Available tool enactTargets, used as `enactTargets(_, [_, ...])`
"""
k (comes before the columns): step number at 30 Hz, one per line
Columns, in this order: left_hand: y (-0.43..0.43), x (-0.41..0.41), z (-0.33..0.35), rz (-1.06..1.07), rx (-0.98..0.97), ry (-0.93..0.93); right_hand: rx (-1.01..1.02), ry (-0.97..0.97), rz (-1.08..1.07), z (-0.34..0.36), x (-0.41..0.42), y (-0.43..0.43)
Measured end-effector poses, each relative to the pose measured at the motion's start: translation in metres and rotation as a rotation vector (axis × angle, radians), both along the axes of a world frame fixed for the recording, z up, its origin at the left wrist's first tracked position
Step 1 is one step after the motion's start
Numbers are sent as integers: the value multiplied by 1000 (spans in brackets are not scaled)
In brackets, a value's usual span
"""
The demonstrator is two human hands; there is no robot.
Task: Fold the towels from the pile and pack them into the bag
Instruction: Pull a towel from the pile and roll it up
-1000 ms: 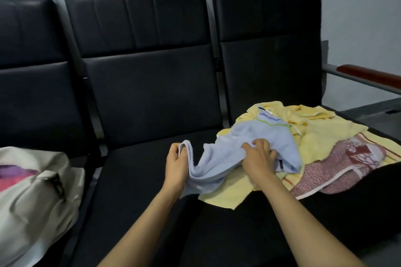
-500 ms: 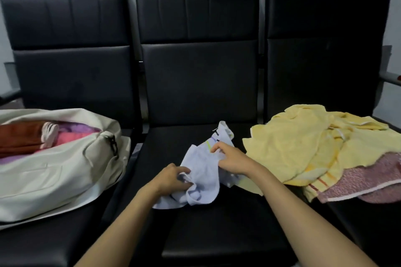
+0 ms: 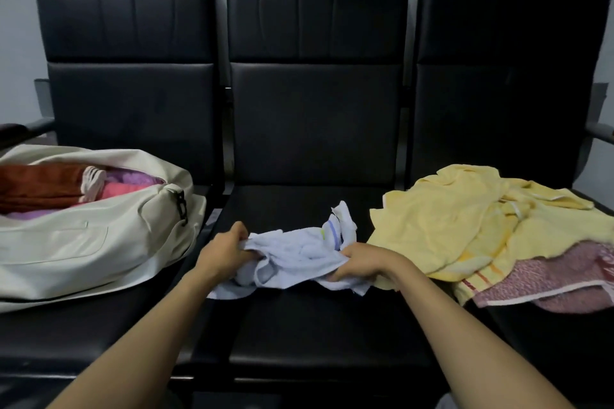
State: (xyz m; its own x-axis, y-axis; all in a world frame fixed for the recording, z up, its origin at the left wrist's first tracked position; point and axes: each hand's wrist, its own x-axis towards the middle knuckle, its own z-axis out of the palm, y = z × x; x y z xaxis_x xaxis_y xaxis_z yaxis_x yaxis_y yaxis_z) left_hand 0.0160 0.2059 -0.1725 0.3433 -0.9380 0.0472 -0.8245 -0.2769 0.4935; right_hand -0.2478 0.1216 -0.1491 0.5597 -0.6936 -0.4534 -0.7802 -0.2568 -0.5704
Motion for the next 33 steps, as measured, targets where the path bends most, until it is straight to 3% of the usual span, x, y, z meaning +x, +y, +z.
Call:
enactTargets(6, [-7, 32, -20, -99, -120, 92, 214, -469, -57, 27, 11, -4])
enactTargets(9, [-1, 25, -16, -323, -29, 240, 270, -634, -158, 20, 22, -15])
enactTargets(12, [-3, 22, -14, -394, 105, 119, 308, -762, -233, 17, 27, -25])
enactTargets(15, [-6, 24, -4, -244, 84, -32, 369, -545, -151, 24, 22, -31])
enactTargets(18, [-5, 35, 8, -54, -91, 20, 343, -149, 27, 29, 15, -30])
enactTargets(21, [0, 38, 27, 123, -237, -58, 176, -38, -13, 30, 27, -25])
enactTargets(24, [-4, 32, 38, 264, -477, -74, -468, -335, -350, 28, 51, -29])
enactTargets(26, [-8, 23, 40, 164, -585, 107, -656, -590, -399, 32, 58, -32])
enactTargets(28, [-10, 10, 34, -127, -366, 293, -589, -573, -335, 32, 56, -35])
enactTargets(31, [-4, -15, 23, -423, 139, 497, -524, -314, -312, 25, 48, -37])
enactTargets(33, [-6, -23, 21, -431, 120, 418, -521, -267, -308, 19, 45, -38])
